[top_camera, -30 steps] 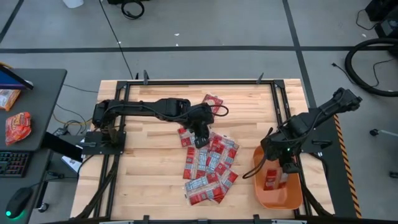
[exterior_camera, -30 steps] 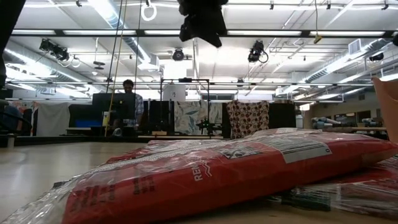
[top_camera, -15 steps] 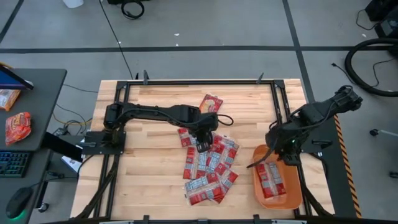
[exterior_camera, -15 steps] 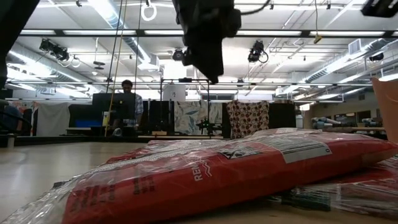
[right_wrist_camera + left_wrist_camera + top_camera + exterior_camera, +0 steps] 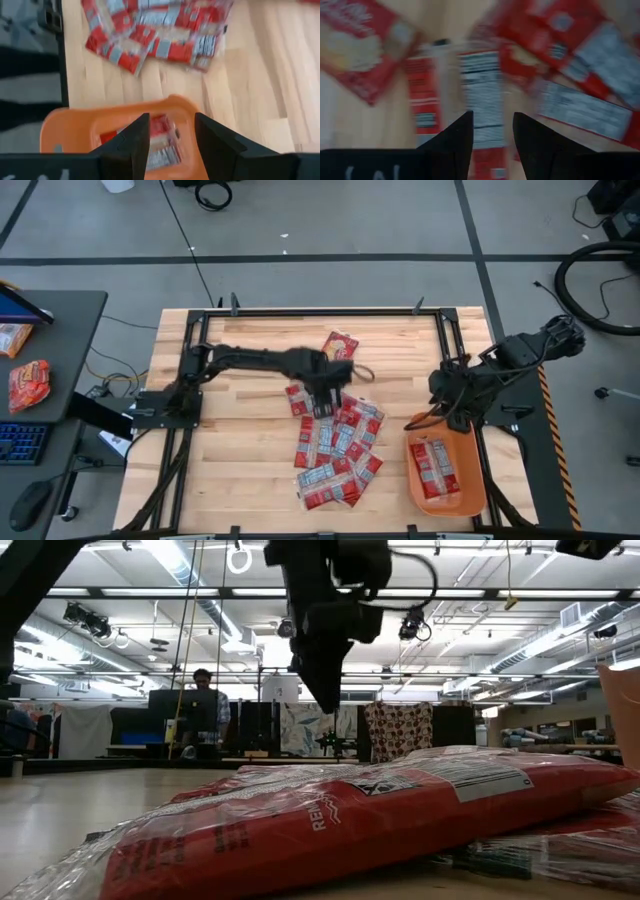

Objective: Sort popcorn bags into baskets
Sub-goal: Adjust the red popcorn bags

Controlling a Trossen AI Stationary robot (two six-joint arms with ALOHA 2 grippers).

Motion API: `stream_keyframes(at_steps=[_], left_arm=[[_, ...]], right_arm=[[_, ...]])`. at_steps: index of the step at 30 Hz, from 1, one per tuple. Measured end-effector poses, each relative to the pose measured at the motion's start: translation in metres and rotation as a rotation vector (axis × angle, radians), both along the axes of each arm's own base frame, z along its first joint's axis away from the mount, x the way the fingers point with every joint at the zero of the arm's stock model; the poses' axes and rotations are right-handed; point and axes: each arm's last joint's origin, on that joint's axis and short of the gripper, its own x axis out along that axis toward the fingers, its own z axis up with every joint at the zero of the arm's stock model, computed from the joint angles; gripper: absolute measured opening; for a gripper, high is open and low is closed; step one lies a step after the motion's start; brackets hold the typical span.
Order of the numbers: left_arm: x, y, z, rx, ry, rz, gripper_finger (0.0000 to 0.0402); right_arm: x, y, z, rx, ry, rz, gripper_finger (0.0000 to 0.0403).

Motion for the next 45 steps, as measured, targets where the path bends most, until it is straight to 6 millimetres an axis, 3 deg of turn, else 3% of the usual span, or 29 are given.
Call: stream_keyframes(at_steps=[4,9,14,20,26,31,40,45], left_arm=[[0.0,0.009,0.0,-0.034,-0.006,-0.05,0.0142],[0.01,-0.003,0.004,-0.123,-0.124,-0.166,0.0142],[0.017,-0.04,0.009,-0.387,-0.215,-0.31,0.0141],[0.011,-0.089,0.01,-0.532,-0.151,-0.296,0.0141],[0.008,-0.138,0.006,-0.457,-0.149,-0.191,0.0141],[0.007,-0.164,0.009,-0.356,-0.232,-0.117,0.0141],[0.015,-0.21,-0.036,-0.398,-0.225,-0.168,0.0141],[0.016,-0.22,-0.066,-0.313,-0.196,-0.118,0.0141]], right_arm=[[-0.008,-0.007,0.005,-0.034,-0.075,-0.06,0.016],[-0.015,-0.013,0.004,-0.044,-0.138,-0.151,0.016],[-0.014,-0.012,-0.003,-0.018,-0.164,-0.17,0.016],[0.001,-0.002,-0.013,-0.011,-0.225,-0.052,0.016],[0.018,0.011,-0.023,-0.042,-0.227,0.05,0.016],[0.026,0.015,-0.028,-0.06,-0.198,0.021,0.016],[0.028,0.014,-0.026,-0.028,-0.24,-0.112,0.016],[0.027,0.015,-0.026,0.007,-0.223,-0.09,0.016]])
